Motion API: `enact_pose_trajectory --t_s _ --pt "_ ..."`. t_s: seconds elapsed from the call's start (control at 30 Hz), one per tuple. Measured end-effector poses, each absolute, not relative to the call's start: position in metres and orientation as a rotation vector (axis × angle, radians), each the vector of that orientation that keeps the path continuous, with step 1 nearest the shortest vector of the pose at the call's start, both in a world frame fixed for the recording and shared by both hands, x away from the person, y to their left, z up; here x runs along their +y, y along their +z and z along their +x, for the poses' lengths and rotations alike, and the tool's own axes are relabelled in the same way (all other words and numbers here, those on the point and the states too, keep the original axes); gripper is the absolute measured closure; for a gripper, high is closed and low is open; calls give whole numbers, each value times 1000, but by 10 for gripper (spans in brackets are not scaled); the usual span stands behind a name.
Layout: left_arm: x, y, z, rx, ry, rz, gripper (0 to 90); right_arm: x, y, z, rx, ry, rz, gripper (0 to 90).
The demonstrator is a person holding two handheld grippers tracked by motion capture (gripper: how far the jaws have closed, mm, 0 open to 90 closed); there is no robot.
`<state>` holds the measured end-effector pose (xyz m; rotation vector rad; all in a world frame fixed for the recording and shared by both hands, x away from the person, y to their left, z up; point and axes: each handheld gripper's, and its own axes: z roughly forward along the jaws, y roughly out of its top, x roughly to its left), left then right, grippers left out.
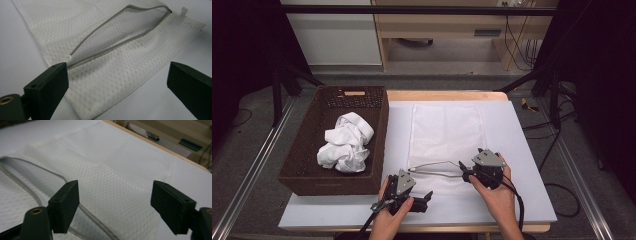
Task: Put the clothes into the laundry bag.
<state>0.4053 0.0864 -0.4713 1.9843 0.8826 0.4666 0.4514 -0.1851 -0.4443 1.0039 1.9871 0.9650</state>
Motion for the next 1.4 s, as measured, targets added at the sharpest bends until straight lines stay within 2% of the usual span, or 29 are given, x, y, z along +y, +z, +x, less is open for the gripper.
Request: enact_pose_trajectory --t_s 0.1,0.13,0.3,0.37,0.5,0.53,0.63,0.73,0.83,1.0,1.3,1.33,1.37,1.4 --pt "86 -472 405 882 476 1987 40 -184 -447 454 1990 914 1000 261" --pt "87 -472 405 882 479 1987 42 -184 -448 453 1993 891 1001 305" --pt "88 -474 405 891 492 1987 52 -185 -446 452 1994 898 1012 314" --pt "88 -474 405 893 477 1986 54 -185 -442 449 1996 922 1020 359" --pt "88 -474 405 887 465 1984 54 -180 -437 448 1989 949 984 372" --pt "88 -474 405 887 464 1982 53 -175 -439 450 2013 945 966 367" --pt "88 -473 405 886 462 1986 53 -168 -447 452 2090 900 933 271" --pt "89 -472 406 888 453 1987 53 -164 -452 453 2106 844 894 257" --pt "87 -472 405 891 456 1994 53 -161 -458 453 2162 839 879 409" --pt "86 -473 404 893 459 1999 58 -162 -461 454 2186 860 872 495" --pt "86 -472 404 897 452 1998 77 -159 -465 455 2213 865 856 501" --pt "85 -473 404 897 446 1998 80 -157 -466 457 2214 860 854 575" --pt "85 -473 404 897 446 1998 80 -157 -466 457 2214 860 854 575" --pt "84 -473 404 896 445 1999 80 -155 -467 457 2207 851 861 635"
